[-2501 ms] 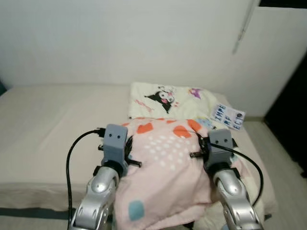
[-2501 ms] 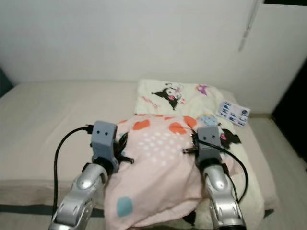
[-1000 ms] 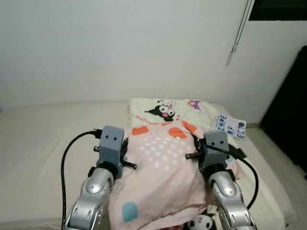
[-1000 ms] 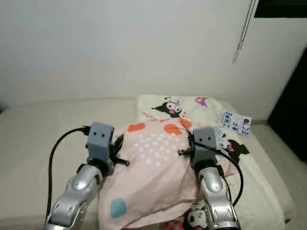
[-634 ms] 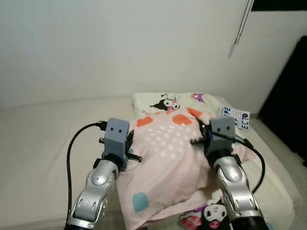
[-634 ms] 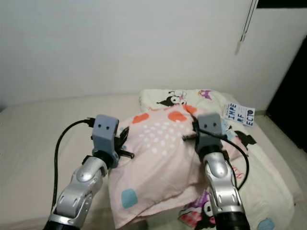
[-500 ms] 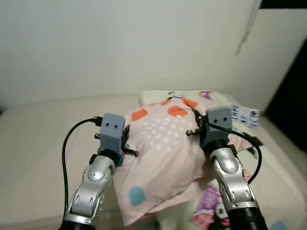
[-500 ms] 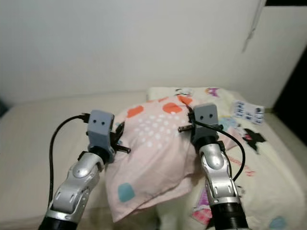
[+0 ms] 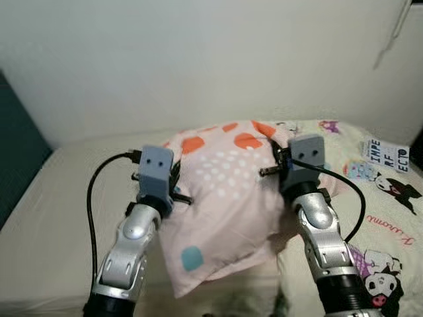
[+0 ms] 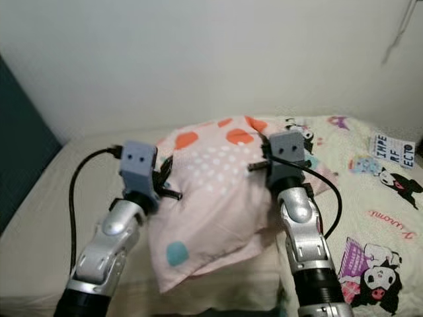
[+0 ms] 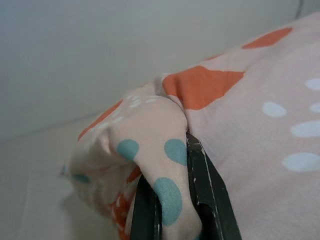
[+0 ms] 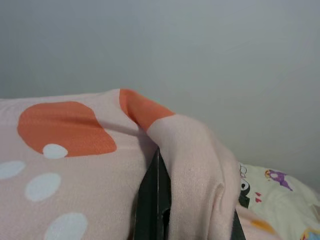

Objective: Clean up the room

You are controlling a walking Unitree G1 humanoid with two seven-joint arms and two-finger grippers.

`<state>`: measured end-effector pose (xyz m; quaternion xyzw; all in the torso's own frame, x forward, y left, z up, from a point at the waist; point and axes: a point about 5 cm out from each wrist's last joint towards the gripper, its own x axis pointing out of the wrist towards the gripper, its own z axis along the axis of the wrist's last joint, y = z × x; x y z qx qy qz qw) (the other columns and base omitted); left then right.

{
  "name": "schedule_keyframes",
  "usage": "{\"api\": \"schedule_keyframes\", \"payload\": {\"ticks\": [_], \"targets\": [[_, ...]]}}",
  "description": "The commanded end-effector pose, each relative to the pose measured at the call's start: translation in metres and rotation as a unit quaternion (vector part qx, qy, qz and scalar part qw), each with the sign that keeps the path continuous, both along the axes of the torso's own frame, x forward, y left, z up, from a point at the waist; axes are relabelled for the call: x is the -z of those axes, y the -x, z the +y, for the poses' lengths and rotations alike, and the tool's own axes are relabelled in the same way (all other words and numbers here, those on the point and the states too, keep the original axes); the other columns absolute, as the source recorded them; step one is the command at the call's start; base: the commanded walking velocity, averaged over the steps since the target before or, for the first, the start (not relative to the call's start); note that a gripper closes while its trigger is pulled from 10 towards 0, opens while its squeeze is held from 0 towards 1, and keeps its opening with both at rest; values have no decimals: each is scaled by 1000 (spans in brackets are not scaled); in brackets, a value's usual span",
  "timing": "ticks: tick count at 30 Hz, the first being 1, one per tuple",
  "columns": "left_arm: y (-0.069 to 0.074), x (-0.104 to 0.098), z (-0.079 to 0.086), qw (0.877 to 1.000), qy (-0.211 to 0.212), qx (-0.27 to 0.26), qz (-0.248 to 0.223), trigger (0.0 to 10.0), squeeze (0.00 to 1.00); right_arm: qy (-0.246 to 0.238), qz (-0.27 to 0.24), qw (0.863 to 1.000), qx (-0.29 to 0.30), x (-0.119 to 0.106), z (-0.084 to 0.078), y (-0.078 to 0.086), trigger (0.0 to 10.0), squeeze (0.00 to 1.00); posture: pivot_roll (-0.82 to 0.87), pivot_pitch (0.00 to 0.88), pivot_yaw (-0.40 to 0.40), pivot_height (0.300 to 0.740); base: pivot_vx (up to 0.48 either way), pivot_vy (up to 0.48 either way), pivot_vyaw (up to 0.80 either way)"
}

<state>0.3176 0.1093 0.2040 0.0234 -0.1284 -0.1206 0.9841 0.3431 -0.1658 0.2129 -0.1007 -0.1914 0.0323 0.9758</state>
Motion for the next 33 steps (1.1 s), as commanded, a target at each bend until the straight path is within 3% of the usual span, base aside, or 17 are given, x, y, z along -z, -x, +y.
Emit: {"api": "schedule_keyframes", "payload": {"ticks": [1, 28, 33], "targets": [[3, -6, 3, 1000, -1, -5, -20, 10000, 0, -12, -37, 999, -4, -10, 3, 3, 10000, 0, -7, 84, 8, 740, 0, 454, 0], [3, -4, 3, 1000, -4, -5, -14, 10000, 0, -19, -21, 1000, 0, 1, 3, 4, 10000, 0, 4, 101, 16, 740, 0, 447, 0], [4, -4, 0, 1000, -22, -5, -15, 10000, 0, -19, -21, 1000, 1, 2, 2, 5, 10000, 0, 5, 100, 19, 740, 0, -384, 0]]}}
